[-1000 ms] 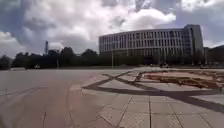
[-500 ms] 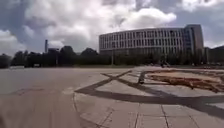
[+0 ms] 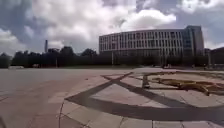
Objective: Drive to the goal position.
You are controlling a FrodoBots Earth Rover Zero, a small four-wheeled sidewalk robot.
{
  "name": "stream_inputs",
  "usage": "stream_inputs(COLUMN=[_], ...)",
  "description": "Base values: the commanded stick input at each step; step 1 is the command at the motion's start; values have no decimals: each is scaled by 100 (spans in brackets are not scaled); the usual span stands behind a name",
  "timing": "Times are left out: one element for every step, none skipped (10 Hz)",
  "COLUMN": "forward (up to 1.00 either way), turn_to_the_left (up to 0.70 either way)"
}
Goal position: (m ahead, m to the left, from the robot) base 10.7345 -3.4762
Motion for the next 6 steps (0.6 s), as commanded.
stream_inputs(forward=[100,100,100,100,100,100], turn_to_the_left=[-21,-4,-9,-26,-19,-1])
